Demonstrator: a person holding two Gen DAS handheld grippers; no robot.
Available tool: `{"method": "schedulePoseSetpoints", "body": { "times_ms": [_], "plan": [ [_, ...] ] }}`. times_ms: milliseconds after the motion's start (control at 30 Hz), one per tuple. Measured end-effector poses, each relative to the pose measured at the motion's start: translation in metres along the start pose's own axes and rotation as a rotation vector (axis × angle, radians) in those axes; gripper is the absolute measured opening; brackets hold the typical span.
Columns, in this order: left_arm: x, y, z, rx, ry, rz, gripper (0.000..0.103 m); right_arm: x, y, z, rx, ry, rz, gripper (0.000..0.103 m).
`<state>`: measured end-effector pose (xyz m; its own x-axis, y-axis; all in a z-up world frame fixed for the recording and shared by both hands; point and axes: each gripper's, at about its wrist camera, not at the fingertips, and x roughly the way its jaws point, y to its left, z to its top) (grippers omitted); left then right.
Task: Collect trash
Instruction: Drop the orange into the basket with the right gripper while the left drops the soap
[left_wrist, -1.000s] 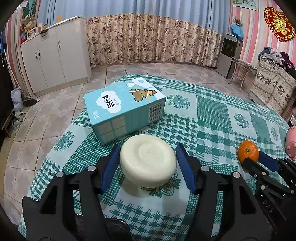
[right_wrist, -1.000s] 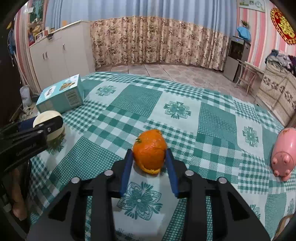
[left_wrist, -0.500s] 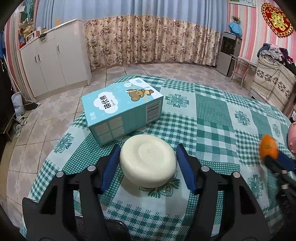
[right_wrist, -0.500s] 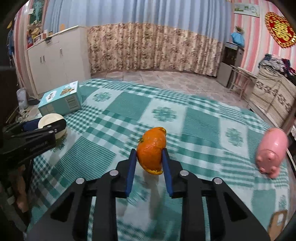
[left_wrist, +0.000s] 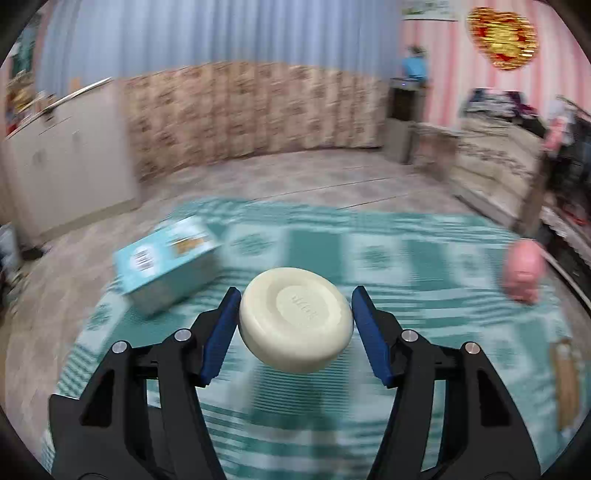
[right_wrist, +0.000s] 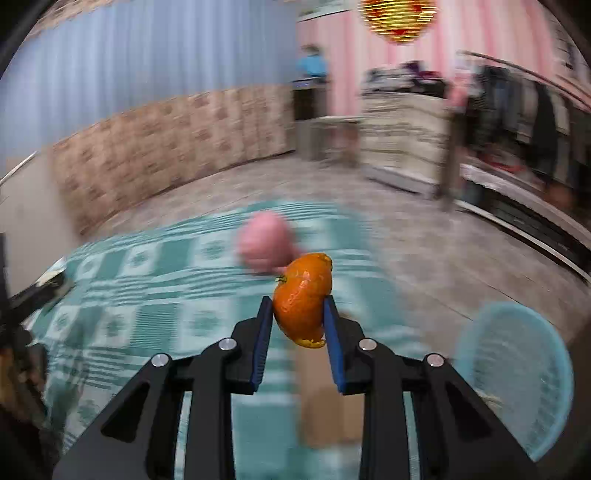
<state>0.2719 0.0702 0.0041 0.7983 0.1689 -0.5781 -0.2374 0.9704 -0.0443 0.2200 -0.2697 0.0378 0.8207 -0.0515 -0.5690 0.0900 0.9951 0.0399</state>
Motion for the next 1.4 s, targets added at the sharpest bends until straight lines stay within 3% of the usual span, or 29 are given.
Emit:
{"method": "schedulePoseSetpoints", "body": {
  "times_ms": [100,233,500,833,1000,1067,1133,1400],
  "plan": [
    [-0.021,-0.046,0.002,0.065,-0.013,-0.099,0.061,-0.023,-0.056,-0.005,0.045,-0.023,-0.128,0.028],
    [-0.048,-0.127,-0.010,0.171,-0.026,-0.267,0.061,-0.034,-0.121,-0.016,0.119,-0.029,-0.224,0.028],
    [-0.087,-0.286,-0.060,0.357,0.008,-0.591,0.061,-0.034,-0.209,-0.032,0.236,-0.006,-0.294,0.028],
    [-0.101,-0.417,-0.112,0.483,0.084,-0.781,0.061,-0.051,-0.285,-0.052,0.366,-0.013,-0.363,0.028],
    [-0.108,-0.450,-0.120,0.517,0.092,-0.853,0.063,-0.046,-0.297,-0.058,0.396,-0.002,-0.361,0.028],
    [-0.104,-0.452,-0.117,0.510,0.112,-0.858,0.085,-0.046,-0.298,-0.059,0.396,-0.003,-0.360,0.028],
    [-0.100,-0.449,-0.110,0.495,0.112,-0.851,0.088,-0.044,-0.296,-0.059,0.394,-0.002,-0.354,0.028],
    [-0.100,-0.399,-0.082,0.461,-0.019,-0.658,0.097,-0.021,-0.272,-0.055,0.350,0.034,-0.304,0.032]
  ]
}}
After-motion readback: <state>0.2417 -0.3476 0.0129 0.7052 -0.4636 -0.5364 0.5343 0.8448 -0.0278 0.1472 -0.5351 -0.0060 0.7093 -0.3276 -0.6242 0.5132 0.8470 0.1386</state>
